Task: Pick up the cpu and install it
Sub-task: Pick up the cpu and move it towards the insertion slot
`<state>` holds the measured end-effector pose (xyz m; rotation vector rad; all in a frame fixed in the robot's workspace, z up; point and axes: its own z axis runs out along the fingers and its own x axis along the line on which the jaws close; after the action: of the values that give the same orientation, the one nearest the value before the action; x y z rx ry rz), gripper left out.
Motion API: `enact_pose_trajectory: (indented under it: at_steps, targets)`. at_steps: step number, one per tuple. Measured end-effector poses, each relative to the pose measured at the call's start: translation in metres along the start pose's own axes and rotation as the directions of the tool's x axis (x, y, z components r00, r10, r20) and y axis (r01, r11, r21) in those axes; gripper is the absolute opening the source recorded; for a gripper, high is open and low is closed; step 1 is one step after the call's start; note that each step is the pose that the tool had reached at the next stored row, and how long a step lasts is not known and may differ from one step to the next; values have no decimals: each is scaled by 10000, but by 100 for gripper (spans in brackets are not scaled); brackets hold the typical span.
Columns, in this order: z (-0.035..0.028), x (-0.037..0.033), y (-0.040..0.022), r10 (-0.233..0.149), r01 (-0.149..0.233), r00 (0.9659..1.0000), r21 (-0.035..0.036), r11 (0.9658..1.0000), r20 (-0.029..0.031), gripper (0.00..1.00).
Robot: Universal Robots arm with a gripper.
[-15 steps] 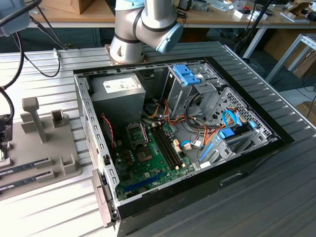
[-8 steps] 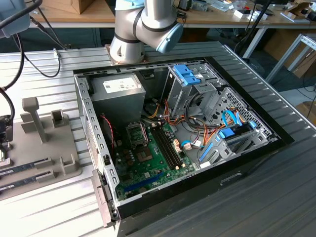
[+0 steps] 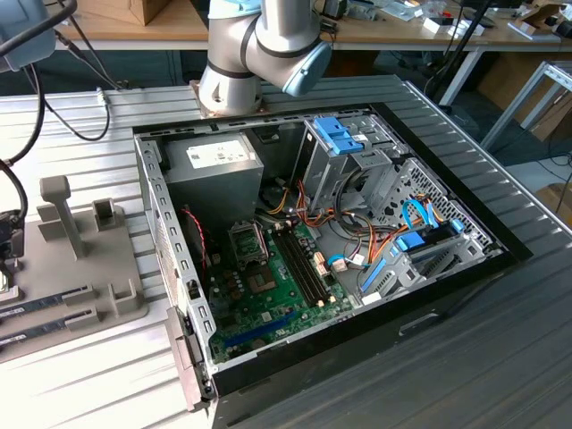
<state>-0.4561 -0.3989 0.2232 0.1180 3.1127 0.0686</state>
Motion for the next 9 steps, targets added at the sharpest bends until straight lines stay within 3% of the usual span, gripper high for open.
enact_pose_trajectory:
  at_steps: [9]
  targets:
    - [26,0,-1,0,0,10000,0,10000,1,54]
